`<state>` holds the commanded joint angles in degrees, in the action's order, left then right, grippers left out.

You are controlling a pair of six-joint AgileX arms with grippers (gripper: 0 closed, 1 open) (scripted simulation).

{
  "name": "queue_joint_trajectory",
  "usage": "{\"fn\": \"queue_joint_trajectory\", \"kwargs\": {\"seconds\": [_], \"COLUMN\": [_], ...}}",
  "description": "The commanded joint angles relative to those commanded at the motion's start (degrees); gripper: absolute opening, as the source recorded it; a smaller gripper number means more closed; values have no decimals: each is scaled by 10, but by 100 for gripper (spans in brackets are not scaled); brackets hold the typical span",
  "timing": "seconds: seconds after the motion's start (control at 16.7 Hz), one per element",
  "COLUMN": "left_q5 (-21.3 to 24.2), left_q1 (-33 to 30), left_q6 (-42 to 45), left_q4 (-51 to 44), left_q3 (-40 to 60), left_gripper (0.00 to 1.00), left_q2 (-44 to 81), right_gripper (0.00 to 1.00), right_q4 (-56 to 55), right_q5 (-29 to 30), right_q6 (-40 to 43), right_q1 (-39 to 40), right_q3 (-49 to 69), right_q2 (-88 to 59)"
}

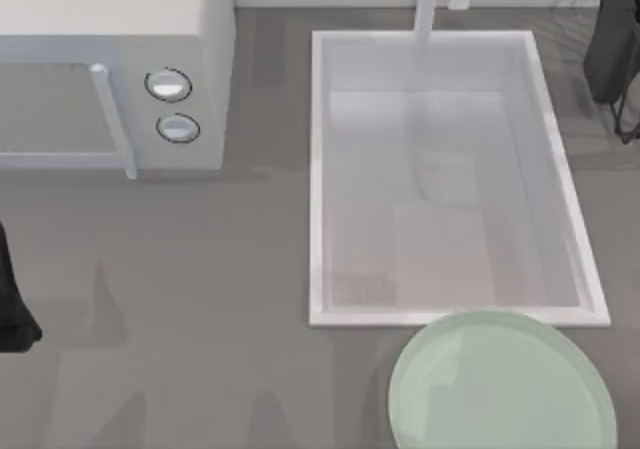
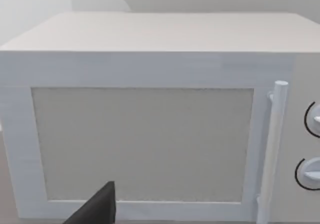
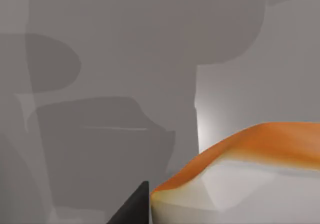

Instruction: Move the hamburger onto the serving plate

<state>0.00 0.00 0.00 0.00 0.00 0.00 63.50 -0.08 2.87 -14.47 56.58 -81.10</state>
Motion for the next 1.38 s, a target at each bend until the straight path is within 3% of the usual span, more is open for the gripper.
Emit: {"fn": "queue_joint_trajectory", "kwargs": {"seconds": [0.36,0.6,0.84,1.38], "left_q5": [0,0,0,0], "left_q1": [0,0,0,0], "left_q6": [0,0,0,0], "left_q4": [0,0,0,0], "left_q3": [0,0,0,0], "left_gripper": [100,100,100,100], "left_q2": [0,0,0,0], "right_gripper": [0,0,0,0], "right_q4": [0,9,19,22], "right_q5": [-1,-2,-4,-16], "right_q6": [16,124,327,951], "right_q1": [9,60,147,389], "right_q3": [2,19,38,52], "right_q2": [-6,-29,-60,-111]}}
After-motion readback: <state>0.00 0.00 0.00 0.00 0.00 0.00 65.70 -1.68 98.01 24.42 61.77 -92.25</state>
